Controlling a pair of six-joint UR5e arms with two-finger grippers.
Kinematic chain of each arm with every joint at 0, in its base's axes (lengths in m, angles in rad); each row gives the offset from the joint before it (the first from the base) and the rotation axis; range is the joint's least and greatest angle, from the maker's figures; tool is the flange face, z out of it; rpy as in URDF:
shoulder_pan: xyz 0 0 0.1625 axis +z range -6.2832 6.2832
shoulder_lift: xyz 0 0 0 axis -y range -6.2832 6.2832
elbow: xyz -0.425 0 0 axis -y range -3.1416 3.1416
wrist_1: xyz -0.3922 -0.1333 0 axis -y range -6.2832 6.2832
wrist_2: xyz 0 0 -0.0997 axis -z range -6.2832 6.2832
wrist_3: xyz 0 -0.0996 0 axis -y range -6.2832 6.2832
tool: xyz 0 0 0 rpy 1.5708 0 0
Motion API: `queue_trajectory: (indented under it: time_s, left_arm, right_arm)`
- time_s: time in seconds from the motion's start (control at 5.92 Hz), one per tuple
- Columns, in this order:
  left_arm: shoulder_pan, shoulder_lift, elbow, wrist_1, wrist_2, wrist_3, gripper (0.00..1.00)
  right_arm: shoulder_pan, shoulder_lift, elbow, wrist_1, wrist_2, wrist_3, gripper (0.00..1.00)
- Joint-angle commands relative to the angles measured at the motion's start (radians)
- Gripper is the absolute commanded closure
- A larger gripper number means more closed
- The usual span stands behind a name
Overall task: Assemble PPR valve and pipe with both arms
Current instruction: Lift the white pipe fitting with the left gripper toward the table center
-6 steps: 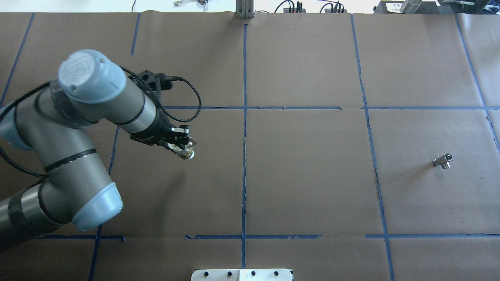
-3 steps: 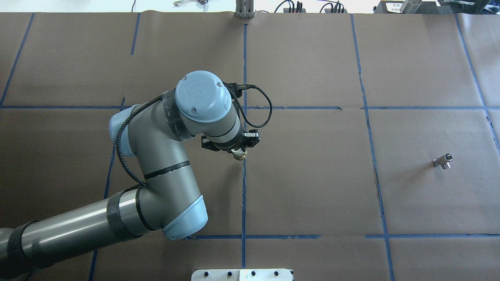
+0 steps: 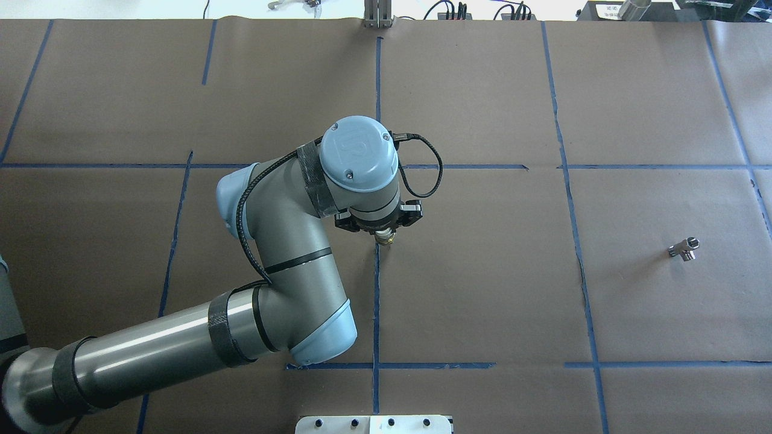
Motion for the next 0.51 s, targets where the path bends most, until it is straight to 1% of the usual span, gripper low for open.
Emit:
queue_trajectory:
  time_s: [0.0, 0.34]
  left_arm:
    - [0.001, -0.008, -0.002, 0.045, 0.005, 0.005, 1.00]
    - [0.001, -0.010, 0.004, 0.060, 0.003, 0.003, 1.00]
  right_arm:
    - [0.000, 0.000, 0.002, 0.000, 0.001, 0.001, 0.00]
    - [0.000, 0.000, 0.000, -0.002, 0.001, 0.003, 0.00]
